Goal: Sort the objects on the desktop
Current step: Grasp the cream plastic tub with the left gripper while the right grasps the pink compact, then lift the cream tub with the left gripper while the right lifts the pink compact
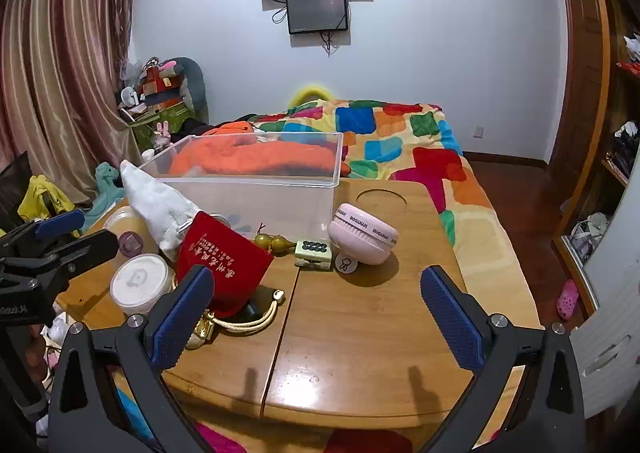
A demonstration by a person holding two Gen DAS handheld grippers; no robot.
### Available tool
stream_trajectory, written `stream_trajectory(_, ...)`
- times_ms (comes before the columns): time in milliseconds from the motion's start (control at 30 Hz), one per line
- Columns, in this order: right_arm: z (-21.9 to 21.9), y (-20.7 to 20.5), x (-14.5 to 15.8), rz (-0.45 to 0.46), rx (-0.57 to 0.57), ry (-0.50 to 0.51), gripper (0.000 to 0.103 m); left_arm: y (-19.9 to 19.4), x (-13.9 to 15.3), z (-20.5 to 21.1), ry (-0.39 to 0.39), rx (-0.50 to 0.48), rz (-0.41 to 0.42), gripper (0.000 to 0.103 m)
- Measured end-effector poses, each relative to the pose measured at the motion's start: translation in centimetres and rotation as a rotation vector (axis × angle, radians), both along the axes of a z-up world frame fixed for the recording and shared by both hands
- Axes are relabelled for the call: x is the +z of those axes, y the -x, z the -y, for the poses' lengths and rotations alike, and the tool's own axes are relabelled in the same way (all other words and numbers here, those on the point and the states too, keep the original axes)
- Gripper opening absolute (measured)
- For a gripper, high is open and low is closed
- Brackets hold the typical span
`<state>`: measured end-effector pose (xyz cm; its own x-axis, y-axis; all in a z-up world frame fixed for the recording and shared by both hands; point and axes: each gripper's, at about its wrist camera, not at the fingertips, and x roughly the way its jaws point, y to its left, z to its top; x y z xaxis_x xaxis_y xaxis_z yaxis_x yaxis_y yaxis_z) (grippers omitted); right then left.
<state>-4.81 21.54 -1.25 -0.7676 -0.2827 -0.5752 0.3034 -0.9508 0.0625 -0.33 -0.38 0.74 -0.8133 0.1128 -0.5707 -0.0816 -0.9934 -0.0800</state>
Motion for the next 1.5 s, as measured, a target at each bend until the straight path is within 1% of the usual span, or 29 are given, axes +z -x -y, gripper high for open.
stream_trajectory(100,0.0,0.5,-0.2,0.0,-0.005,-0.024,0.102,0.0,0.2,0.3,0.033,0.002,-0.012,0.103)
stream_trajectory(200,0.0,1.0,-0.4,0.0,-0.004,-0.04,0.102,0.3,0.1,0.7,0.023,-0.018,-0.007,0.102)
stream_trajectory(233,0.0,1.2,-0.5,0.004,-0.004,-0.043,0.102,0.5,0.1,1.0,0.014,-0.023,0.0,0.097)
stream_trajectory(267,-0.1,1.5,-0.5,0.008,-0.002,-0.045,0.102,0.8,-0.1,1.3,0.009,-0.023,0.011,0.086)
stream_trajectory(333,-0.1,2.0,-0.8,0.018,0.002,-0.055,0.102,1.5,-0.5,1.9,0.0,-0.023,0.044,0.076)
stream_trajectory(367,-0.1,2.2,-0.9,0.024,0.003,-0.061,0.102,2.0,-0.9,2.4,-0.008,-0.014,0.063,0.076)
stream_trajectory(467,-0.2,3.0,-1.5,0.037,-0.004,-0.085,0.102,2.7,-1.7,3.6,-0.015,0.027,0.083,0.076)
stream_trajectory(533,-0.2,3.5,-1.7,0.046,-0.003,-0.091,0.102,2.9,-2.1,4.3,-0.03,0.041,0.088,0.076)
stream_trajectory(600,-0.2,4.0,-2.0,0.056,0.003,-0.095,0.102,2.9,-2.1,4.7,-0.019,0.052,0.084,0.076)
stream_trajectory(667,-0.1,4.4,-2.1,0.059,0.006,-0.105,0.102,3.1,-2.3,4.9,-0.003,0.054,0.082,0.076)
stream_trajectory(933,1.2,6.1,-2.3,0.042,0.052,-0.159,0.101,4.6,-3.1,5.3,-0.007,0.035,0.119,0.076)
stream_trajectory(1067,1.3,7.2,-2.7,0.048,0.042,-0.18,0.101,5.1,-3.7,5.5,-0.02,0.042,0.136,0.076)
stream_trajectory(1133,1.0,7.9,-2.9,0.064,0.036,-0.168,0.098,5.2,-3.9,5.4,-0.022,0.041,0.138,0.076)
stream_trajectory(1200,0.4,8.8,-3.1,0.092,0.027,-0.135,0.095,5.3,-4.0,5.2,-0.011,0.046,0.134,0.076)
stream_trajectory(1267,-0.1,9.5,-3.3,0.115,0.016,-0.109,0.091,5.4,-4.2,4.9,0.002,0.047,0.132,0.076)
stream_trajectory(1367,-0.1,9.9,-3.7,0.121,0.009,-0.119,0.081,5.6,-4.4,4.9,0.001,0.052,0.133,0.076)
stream_trajectory(1500,0.0,10.5,-4.1,0.14,0.02,-0.101,0.079,5.7,-4.5,4.7,-0.002,0.065,0.133,0.076)
